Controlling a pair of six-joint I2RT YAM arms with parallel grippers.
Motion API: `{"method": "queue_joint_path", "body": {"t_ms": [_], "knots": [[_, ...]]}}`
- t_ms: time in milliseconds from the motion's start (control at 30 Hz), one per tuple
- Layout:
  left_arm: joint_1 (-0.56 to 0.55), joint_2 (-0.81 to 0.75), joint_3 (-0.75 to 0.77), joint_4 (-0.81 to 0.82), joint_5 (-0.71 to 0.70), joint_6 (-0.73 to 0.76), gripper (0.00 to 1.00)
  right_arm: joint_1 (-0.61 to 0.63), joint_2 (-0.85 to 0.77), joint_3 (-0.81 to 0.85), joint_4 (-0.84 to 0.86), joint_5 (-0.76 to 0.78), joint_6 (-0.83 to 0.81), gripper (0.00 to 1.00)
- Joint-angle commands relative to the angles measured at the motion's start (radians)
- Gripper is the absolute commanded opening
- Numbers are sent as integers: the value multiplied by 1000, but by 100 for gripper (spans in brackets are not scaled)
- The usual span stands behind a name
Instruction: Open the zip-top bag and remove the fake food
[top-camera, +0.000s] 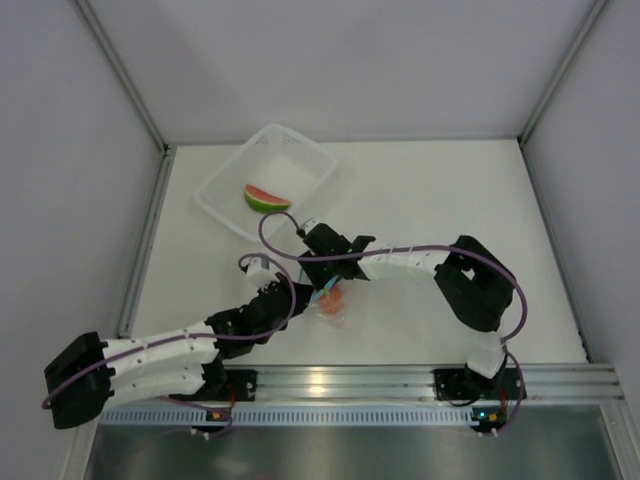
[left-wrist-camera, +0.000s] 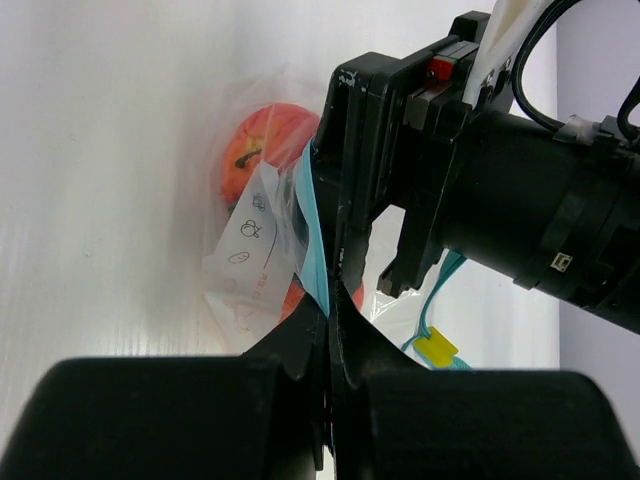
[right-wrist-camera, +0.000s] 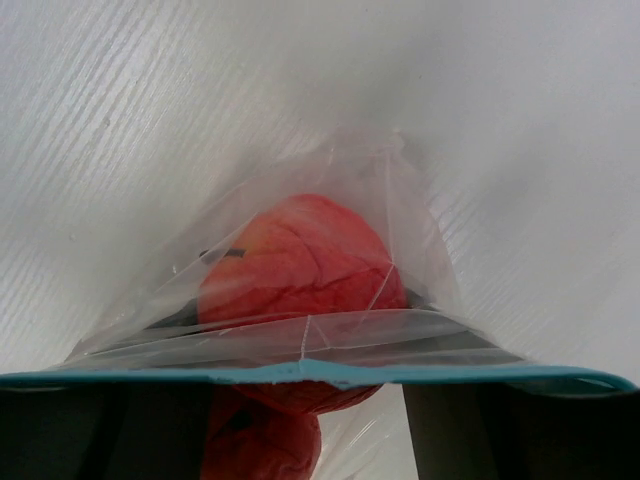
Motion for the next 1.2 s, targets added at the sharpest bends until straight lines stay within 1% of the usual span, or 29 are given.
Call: {"method": "queue_joint_path", "body": {"t_ms": [0,33,167,333,533,667,800,933,1167], "knots": [[-16,-26,-7,47,42,-1,0,-52,-37,-42,118,140,23,50],[-15,-27,-7,47,39,0,0,-50,-54,-52,125,145,21,45],[-15,-26,-1,44,19,3,0,-38,-127,-64,93,152,20,43],[-15,-23,22,45,-6,29,0,9,-186,-69,39,180,32,44],[-15,-21,62,35,-46,74,0,85,-215,-61,-49,226,64,45],[-15,-26,82,30,-57,118,0,128,-239,-63,-68,252,81,45],[-15,-26,107,30,-31,187,0,163,-232,-31,-89,275,92,45],[-15,-31,130,31,29,220,0,171,-188,23,-109,289,109,44],[-19,-6,154,31,78,247,0,171,-98,196,-211,370,199,39]]}}
